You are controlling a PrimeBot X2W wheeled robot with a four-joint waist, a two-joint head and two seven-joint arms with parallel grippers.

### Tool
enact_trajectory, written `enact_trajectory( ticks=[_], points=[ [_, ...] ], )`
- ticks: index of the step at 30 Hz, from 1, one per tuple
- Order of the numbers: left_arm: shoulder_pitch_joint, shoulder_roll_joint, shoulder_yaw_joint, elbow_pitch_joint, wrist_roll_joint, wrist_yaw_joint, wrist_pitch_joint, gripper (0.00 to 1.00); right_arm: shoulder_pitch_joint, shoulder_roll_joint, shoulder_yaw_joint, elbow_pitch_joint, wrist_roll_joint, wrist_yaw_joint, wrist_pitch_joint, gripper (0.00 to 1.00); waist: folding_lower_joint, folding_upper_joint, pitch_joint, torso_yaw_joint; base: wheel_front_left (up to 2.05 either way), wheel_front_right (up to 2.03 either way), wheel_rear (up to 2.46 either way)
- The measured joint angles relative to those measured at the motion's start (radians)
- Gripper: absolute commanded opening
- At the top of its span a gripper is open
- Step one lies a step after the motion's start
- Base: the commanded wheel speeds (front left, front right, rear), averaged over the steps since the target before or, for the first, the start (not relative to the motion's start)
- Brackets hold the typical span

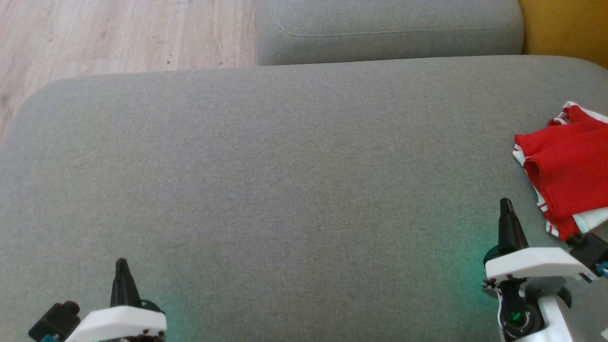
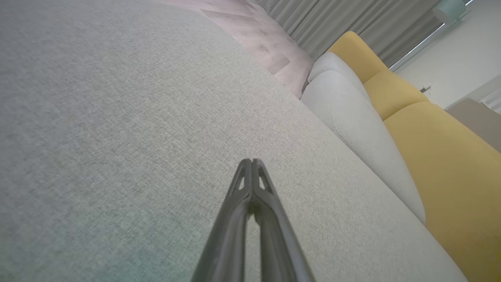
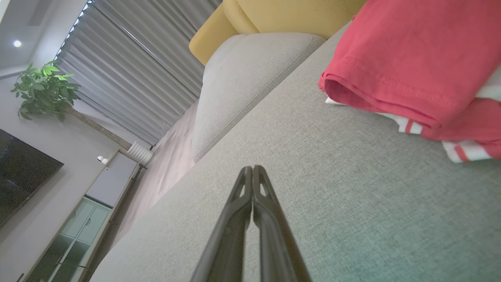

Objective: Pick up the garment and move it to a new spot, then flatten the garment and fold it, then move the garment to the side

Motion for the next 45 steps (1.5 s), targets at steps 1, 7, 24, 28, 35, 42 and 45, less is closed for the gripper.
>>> enact_trajectory(
  ticks=[1,7,24,28,35,42,45],
  points=[
    [-0.002,0.000,0.001,-0.002,-0.012,0.000,0.004,0.00,0.000,0.000,-0.001,-0.003,0.013,0.000,0.003,0.00,0.0000,0.0000,0.000,0.000,0.00,0.00,0.00],
    [-0.009,0.000,0.002,-0.007,-0.068,-0.004,0.014,0.00,0.002,0.000,-0.007,-0.015,0.073,0.000,0.017,0.00,0.0000,0.0000,-0.003,-0.002,0.00,0.00,0.00],
    [-0.019,0.000,0.009,-0.025,-0.274,-0.030,0.067,0.00,0.020,0.000,-0.032,-0.054,0.285,0.000,0.067,0.00,0.0000,0.0000,-0.010,-0.007,0.00,0.00,0.00],
    [-0.022,0.000,0.013,-0.030,-0.319,-0.031,0.080,0.00,0.021,0.000,-0.036,-0.064,0.334,0.000,0.078,0.00,0.0000,0.0000,-0.012,-0.008,0.00,0.00,0.00],
    [-0.026,0.000,0.025,-0.040,-0.399,-0.040,0.101,0.00,0.021,0.000,-0.045,-0.080,0.415,0.000,0.097,0.00,0.0000,0.0000,-0.015,-0.010,0.00,0.00,0.00],
    [-0.040,0.000,0.030,-0.045,-0.480,-0.049,0.120,0.00,0.021,0.000,-0.057,-0.096,0.498,0.000,0.118,0.00,0.0000,0.0000,-0.018,-0.012,0.00,0.00,0.00],
    [-0.040,0.000,0.031,-0.047,-0.512,-0.052,0.128,0.00,0.022,0.000,-0.062,-0.101,0.533,0.000,0.125,0.00,0.0000,0.0000,-0.019,-0.013,0.00,0.00,0.00]
  ],
)
